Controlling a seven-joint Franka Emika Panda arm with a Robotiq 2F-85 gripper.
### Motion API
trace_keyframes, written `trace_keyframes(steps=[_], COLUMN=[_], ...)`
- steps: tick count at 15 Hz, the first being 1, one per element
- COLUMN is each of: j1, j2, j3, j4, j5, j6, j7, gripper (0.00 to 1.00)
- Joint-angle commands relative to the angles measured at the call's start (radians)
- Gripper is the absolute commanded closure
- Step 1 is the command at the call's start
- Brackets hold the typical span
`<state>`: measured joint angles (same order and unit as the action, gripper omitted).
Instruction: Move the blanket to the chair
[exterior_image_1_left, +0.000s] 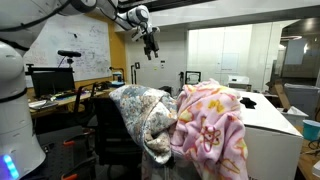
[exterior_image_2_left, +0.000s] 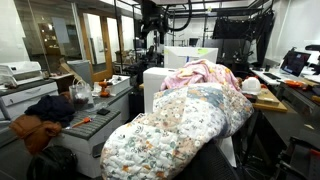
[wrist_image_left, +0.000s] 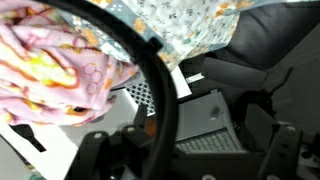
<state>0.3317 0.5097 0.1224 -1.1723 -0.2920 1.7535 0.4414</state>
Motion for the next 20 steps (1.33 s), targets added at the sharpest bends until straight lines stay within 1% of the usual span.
trace_keyframes(steps=[1,4,5,9,12,15,17,20], j1=[-0.086,-0.156,-0.161,-0.228,-0.275,-0.316,-0.338,-0.353], j2=[-0.162,-0.243,-0.267,-0.368,-0.438,-0.474,-0.49,-0.501], j3=[-0.042,-0.081,-0.11,-0.164,-0.19,-0.2,-0.199,-0.196], j4=[-0.243,-0.381,-0.422,-0.617,-0.774,-0.907,-0.985,-1.095], j5=[0.033,0.045,0.055,0.07,0.082,0.137,0.157,0.112], j6=[0.088,0.117,0.124,0.148,0.175,0.231,0.298,0.463], j7=[0.115,0.203,0.231,0.36,0.468,0.557,0.518,0.403], gripper=[0.0,0.0,0.0,0.0,0.0,0.0,0.0,0.0])
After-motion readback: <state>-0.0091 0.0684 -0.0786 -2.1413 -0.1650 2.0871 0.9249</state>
